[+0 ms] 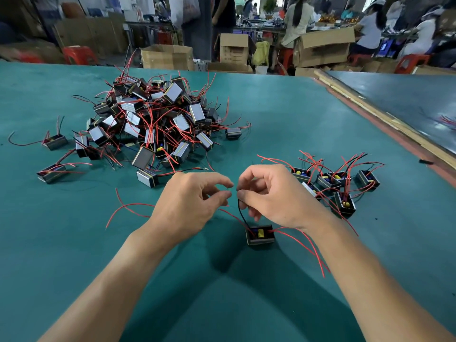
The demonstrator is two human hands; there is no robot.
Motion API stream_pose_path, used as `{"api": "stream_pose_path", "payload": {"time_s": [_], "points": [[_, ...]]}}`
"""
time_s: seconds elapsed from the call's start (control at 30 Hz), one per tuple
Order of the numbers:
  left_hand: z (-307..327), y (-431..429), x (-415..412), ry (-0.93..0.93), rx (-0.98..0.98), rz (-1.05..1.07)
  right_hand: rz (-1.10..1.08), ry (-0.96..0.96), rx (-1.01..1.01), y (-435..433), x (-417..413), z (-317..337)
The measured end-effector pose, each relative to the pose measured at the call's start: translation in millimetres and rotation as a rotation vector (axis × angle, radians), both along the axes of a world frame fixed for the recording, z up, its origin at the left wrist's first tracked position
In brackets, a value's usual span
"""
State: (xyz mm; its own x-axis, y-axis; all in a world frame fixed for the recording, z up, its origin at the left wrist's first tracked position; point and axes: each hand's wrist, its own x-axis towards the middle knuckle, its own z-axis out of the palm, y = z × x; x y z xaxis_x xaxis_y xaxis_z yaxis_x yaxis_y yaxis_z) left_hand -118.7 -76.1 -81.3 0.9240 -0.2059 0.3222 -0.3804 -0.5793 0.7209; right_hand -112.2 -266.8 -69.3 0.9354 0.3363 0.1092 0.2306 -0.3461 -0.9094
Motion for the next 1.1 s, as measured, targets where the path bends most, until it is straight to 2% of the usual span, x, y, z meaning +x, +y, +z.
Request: {"api": "stream_pose_path", "payload": {"time_s": [0.2,0.53,1.1], "points": [[1.9,0.4,1.1,0.176,-0.108,-0.058,-0.003,-0.070,-0.014,0.9,-1.2,0.0],[7.2,-1.2,-0.5,0.287,-0.280,-0.118,-0.085,-0.167,-0.026,2.1,-2.3,0.3],[10.1,-1.7,-3.7,0.296,-0.232,-0.201,-0.010,-0.185,-0.048,-1.0,0.2,-0.5]]}}
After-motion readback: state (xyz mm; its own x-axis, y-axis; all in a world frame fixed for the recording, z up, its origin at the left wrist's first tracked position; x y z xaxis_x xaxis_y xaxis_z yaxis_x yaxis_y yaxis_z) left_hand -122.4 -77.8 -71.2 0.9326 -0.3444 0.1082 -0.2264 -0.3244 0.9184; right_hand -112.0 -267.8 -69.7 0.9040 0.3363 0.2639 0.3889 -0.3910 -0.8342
